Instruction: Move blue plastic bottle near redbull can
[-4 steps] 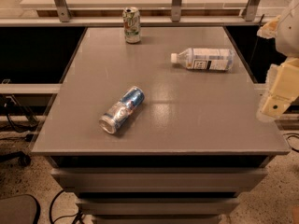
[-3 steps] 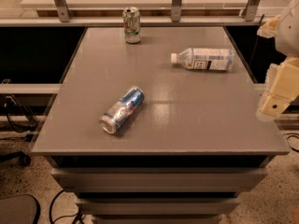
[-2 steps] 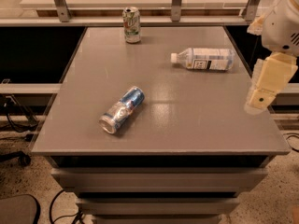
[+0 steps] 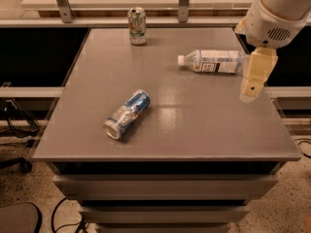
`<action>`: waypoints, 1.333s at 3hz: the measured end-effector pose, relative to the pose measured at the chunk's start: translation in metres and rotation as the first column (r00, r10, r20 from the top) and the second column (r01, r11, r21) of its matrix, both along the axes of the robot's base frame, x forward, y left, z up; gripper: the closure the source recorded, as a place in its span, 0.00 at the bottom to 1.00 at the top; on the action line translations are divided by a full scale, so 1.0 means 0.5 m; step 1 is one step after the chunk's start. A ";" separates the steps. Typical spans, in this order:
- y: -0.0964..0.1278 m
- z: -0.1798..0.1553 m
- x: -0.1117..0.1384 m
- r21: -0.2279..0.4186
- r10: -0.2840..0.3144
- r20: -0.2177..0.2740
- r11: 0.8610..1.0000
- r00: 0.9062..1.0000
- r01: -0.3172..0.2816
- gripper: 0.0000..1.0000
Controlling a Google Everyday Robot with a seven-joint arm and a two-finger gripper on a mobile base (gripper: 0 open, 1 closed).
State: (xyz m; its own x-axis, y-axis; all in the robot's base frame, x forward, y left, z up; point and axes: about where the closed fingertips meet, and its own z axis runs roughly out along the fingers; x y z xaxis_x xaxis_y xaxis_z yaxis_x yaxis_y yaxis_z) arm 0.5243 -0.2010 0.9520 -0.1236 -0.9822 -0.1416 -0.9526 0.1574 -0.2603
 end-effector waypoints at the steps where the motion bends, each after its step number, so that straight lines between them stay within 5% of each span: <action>1: -0.024 -0.033 0.059 -0.026 0.050 -0.036 0.998 0.998 -0.051 0.00; 4: -0.045 -0.113 0.201 -0.052 0.113 -0.048 0.992 0.992 -0.116 0.00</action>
Offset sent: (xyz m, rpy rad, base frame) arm 0.0799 -0.0359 -0.0507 -0.0754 0.1171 0.1435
